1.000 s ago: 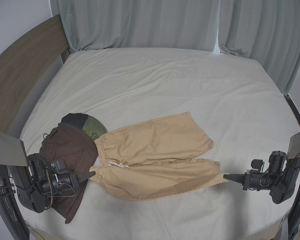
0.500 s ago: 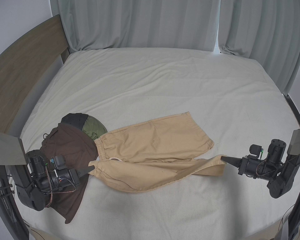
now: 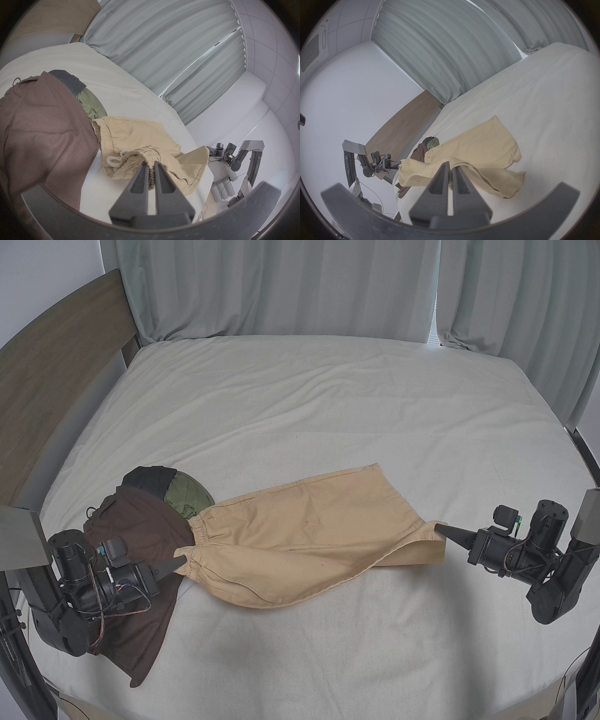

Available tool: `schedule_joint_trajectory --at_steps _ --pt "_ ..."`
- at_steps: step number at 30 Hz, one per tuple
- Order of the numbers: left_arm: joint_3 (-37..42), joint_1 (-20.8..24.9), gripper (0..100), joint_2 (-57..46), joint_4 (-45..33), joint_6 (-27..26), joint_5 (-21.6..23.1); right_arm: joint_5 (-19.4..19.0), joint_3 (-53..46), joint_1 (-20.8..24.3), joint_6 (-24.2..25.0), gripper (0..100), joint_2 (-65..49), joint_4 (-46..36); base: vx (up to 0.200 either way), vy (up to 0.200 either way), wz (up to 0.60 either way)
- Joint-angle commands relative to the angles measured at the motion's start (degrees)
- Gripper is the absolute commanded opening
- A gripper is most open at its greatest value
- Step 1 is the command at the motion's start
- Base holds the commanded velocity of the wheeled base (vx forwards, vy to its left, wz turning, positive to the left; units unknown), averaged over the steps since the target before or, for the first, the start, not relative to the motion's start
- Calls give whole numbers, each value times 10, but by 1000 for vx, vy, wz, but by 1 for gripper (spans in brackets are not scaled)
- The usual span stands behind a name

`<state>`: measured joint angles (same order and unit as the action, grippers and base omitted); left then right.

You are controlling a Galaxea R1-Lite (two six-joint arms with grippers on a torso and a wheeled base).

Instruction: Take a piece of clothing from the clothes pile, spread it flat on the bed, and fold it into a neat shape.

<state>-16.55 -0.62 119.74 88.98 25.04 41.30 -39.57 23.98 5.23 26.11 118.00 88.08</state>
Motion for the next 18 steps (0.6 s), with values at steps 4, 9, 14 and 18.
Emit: schedule_joint_trajectory --at_steps 4,9,14,18 --pt "-5 2 0 1 1 7 -1 0 23 -5 10 0 -3 1 0 0 0" --pt "-17 9 0 0 1 33 -27 1 51 -5 27 0 -2 -2 0 0 0" --pt "-23 16 0 1 1 48 -44 1 77 -6 37 0 0 -5 0 0 0" --pt "-30 16 0 4 1 50 -45 1 97 -8 39 0 4 -6 0 0 0"
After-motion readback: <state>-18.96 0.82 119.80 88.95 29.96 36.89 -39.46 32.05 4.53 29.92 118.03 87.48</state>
